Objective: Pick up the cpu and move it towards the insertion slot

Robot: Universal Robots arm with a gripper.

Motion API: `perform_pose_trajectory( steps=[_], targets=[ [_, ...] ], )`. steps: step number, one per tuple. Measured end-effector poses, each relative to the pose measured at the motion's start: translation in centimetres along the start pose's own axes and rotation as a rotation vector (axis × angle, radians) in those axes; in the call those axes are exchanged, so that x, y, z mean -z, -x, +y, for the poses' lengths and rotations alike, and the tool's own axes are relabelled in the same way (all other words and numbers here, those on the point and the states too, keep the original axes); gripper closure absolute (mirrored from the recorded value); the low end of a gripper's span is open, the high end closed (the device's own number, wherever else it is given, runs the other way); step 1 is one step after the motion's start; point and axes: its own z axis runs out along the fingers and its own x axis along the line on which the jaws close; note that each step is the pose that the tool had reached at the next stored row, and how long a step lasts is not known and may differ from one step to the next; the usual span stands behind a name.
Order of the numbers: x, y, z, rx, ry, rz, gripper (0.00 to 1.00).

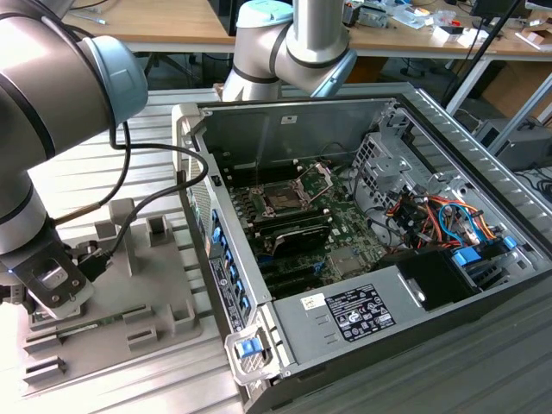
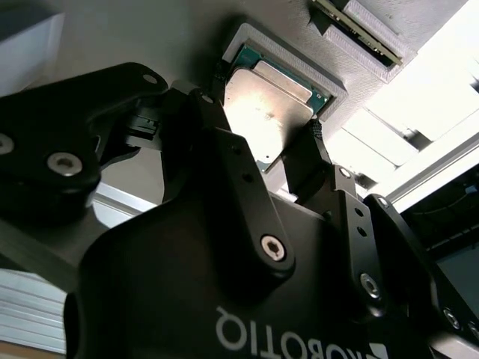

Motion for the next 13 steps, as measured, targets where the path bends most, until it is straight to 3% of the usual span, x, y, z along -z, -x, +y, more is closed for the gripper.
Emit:
perform_pose_trajectory(
  steps=[13],
  targets=[
    [0.22, 0.0, 0.01, 0.0, 0.0004, 0.0, 0.45]
  ],
)
